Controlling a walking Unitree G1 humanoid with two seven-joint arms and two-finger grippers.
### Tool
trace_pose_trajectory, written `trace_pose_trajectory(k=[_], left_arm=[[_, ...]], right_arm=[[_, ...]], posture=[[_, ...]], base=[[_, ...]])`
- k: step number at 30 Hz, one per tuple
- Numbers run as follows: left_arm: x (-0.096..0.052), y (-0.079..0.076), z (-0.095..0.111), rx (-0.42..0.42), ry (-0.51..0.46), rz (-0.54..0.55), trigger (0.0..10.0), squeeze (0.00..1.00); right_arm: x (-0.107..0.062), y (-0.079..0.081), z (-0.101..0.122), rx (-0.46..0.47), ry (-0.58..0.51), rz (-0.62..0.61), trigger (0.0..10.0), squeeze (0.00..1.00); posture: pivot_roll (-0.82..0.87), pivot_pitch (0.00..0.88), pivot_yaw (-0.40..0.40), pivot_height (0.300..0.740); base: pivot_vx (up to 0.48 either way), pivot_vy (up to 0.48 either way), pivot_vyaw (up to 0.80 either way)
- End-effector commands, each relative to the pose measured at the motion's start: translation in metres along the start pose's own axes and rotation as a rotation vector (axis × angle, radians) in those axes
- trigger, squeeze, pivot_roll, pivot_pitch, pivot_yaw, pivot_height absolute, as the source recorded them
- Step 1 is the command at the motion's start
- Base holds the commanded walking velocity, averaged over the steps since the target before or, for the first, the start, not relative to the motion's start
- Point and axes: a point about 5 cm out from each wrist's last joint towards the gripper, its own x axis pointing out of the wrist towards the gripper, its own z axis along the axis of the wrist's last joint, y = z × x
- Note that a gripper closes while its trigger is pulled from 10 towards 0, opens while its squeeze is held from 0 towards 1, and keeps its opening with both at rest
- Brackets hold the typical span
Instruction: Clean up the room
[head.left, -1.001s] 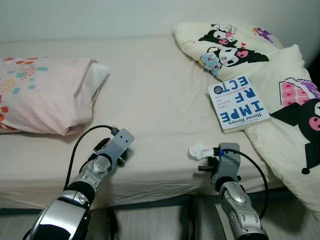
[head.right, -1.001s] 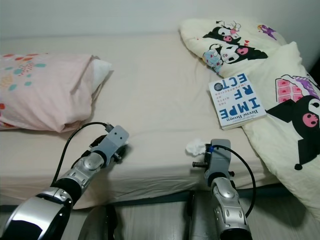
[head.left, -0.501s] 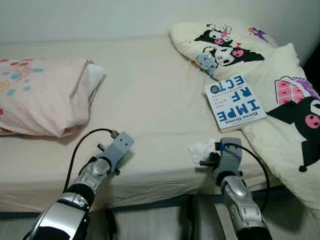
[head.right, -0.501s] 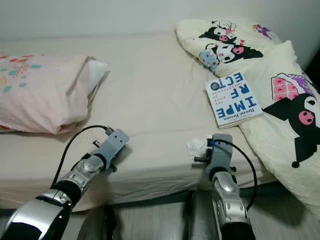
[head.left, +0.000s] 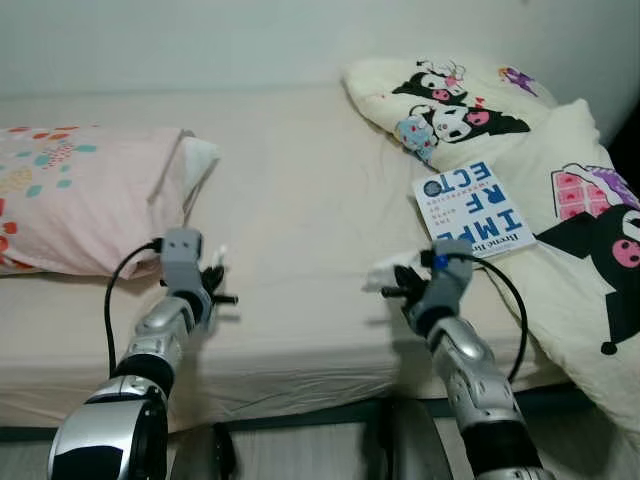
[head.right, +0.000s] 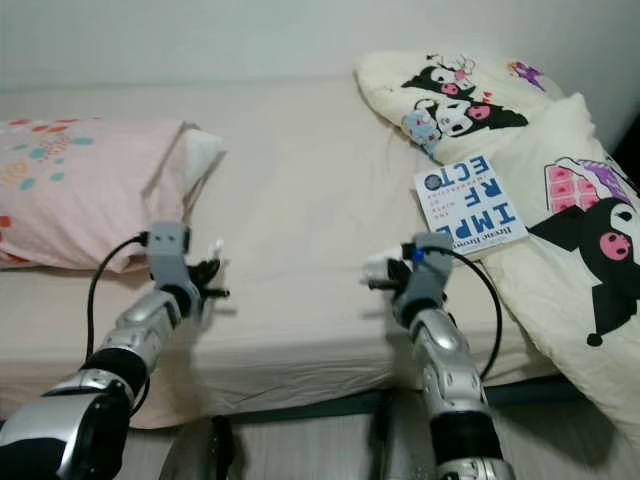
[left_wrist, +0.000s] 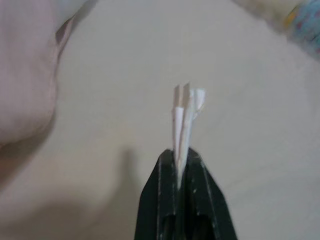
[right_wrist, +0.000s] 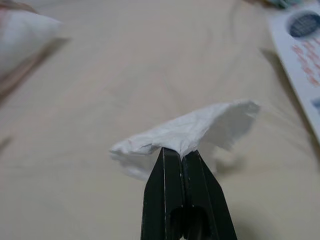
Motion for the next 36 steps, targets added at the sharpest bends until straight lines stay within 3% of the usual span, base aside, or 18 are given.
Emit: trace_pose_trajectory(k=[1, 7, 9, 15, 18, 25, 28, 34, 36], left_arm=[[-0.007, 0.010, 0.002, -0.075, -0.032, -0.044, 10.0, 0.00], [-0.022, 0.028, -0.014, -0.082, 0.022, 0.024, 10.0, 0.00], [-0.035, 0.039, -0.034, -0.083, 0.097, 0.099, 10.0, 0.00], [-0.045, 0.044, -0.046, -0.092, 0.109, 0.134, 10.0, 0.00], [-0.061, 0.052, -0.068, -0.107, 0.188, 0.207, 10.0, 0.00], [-0.080, 0.059, -0.092, -0.087, 0.301, 0.296, 10.0, 0.00], [-0.110, 0.064, -0.124, -0.051, 0.457, 0.371, 10.0, 0.00], [-0.134, 0.064, -0.148, -0.011, 0.582, 0.412, 10.0, 0.00], [-0.153, 0.062, -0.165, -0.020, 0.663, 0.454, 10.0, 0.00]], right_arm=[[0.003, 0.006, -0.003, 0.022, 0.003, 0.034, 10.0, 0.00], [0.007, 0.012, -0.002, 0.021, 0.004, 0.070, 10.0, 0.00], [0.008, 0.013, -0.004, 0.022, 0.013, 0.087, 10.0, 0.00], [0.008, 0.013, -0.006, 0.014, 0.022, 0.100, 10.0, 0.00], [0.009, 0.012, -0.009, 0.003, 0.031, 0.105, 10.0, 0.00], [0.007, 0.008, -0.013, 0.000, 0.044, 0.097, 10.0, 0.00], [0.002, -0.003, -0.032, 0.000, 0.103, 0.053, 10.0, 0.00], [-0.006, -0.012, -0.054, 0.003, 0.179, 0.013, 10.0, 0.00], [-0.017, -0.021, -0.075, 0.012, 0.258, -0.022, 10.0, 0.00]], posture=[[0.02, 0.050, -0.007, 0.580], [0.03, 0.039, -0.016, 0.600], [0.03, 0.023, -0.028, 0.615], [0.03, 0.009, -0.032, 0.630], [0.03, 0.000, -0.034, 0.645], [0.02, 0.000, -0.034, 0.665], [0.03, 0.000, -0.032, 0.680], [0.03, 0.000, -0.032, 0.695], [0.02, 0.000, -0.033, 0.705]], base=[[0.000, 0.000, 0.00], [0.000, 0.000, 0.00], [-0.480, 0.000, 0.00], [-0.240, 0.000, 0.00], [0.000, 0.000, 0.00], [0.000, 0.000, 0.00], [0.000, 0.000, 0.00], [0.000, 0.000, 0.00], [0.000, 0.000, 0.00]])
